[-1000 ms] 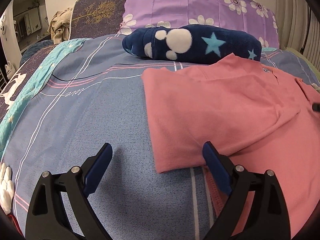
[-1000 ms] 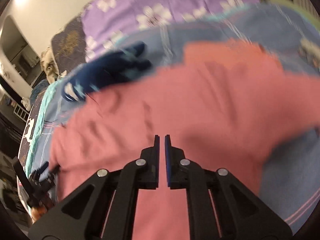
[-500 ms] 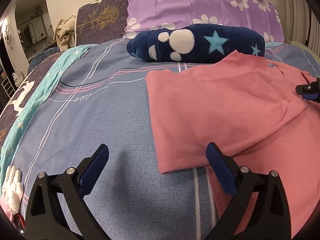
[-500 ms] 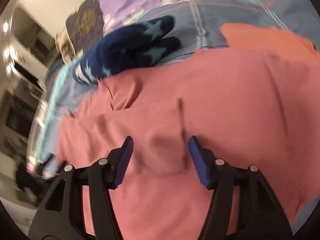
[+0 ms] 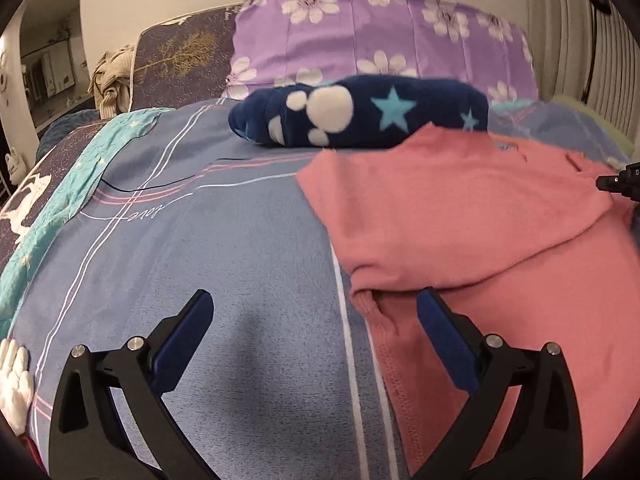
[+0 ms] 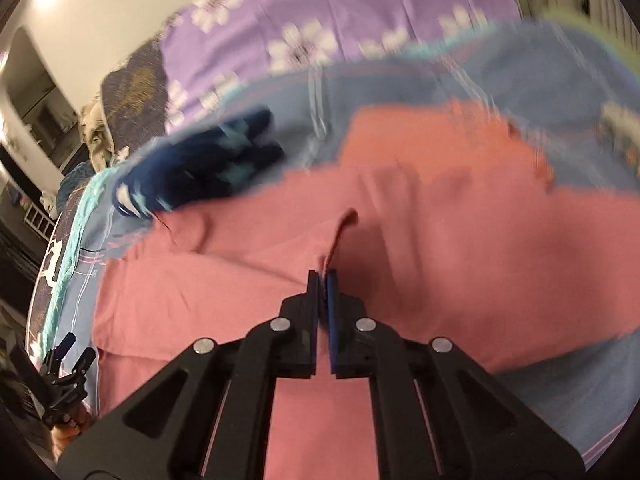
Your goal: Fold small clothes
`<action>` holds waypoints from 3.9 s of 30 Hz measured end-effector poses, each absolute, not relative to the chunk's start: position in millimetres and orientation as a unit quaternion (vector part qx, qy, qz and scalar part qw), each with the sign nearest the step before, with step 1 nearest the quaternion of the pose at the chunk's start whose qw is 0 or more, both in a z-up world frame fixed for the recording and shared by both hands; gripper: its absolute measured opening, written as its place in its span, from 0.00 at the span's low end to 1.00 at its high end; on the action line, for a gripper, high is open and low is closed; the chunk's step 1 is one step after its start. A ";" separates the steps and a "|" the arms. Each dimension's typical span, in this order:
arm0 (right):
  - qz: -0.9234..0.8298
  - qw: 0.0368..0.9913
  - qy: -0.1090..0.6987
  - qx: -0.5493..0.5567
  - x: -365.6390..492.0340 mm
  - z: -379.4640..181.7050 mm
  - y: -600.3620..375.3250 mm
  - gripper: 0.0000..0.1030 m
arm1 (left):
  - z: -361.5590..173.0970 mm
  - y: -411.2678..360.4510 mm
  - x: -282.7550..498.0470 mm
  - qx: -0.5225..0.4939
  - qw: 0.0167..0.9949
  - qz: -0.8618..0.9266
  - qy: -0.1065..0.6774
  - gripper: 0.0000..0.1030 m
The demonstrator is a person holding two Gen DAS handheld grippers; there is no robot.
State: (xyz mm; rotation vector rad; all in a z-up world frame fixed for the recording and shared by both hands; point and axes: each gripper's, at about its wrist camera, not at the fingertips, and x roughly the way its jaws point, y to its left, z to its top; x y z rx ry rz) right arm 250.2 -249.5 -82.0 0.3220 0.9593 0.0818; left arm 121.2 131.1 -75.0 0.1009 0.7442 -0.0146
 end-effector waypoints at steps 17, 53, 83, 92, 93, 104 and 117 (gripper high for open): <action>0.049 0.879 0.465 0.095 220.1 -103.8 -231.6 0.14 | -81.6 107.3 120.7 0.137 0.917 0.033 0.372 0.30; -0.018 0.877 0.434 0.205 251.0 -95.4 -285.5 0.00 | -92.7 52.1 177.1 0.080 0.908 -0.026 0.411 0.71; -0.267 0.827 0.291 0.399 114.6 -46.7 -562.3 0.06 | -92.8 59.6 177.9 0.063 0.907 -0.016 0.417 0.85; -0.120 0.901 0.261 0.326 171.0 12.4 -441.9 0.06 | -92.9 59.9 178.0 0.062 0.906 -0.017 0.418 0.85; -0.080 0.909 0.264 0.313 182.3 17.5 -410.5 0.06 | -92.9 60.0 178.0 0.062 0.906 -0.017 0.418 0.85; 0.187 0.868 0.425 0.178 238.7 -64.0 -153.2 0.06 | -92.3 66.1 177.9 0.038 0.908 -0.031 0.417 0.86; 0.209 0.854 0.437 0.193 232.2 -107.1 -152.6 0.07 | -49.6 64.1 175.6 -0.126 0.886 -0.177 0.410 0.67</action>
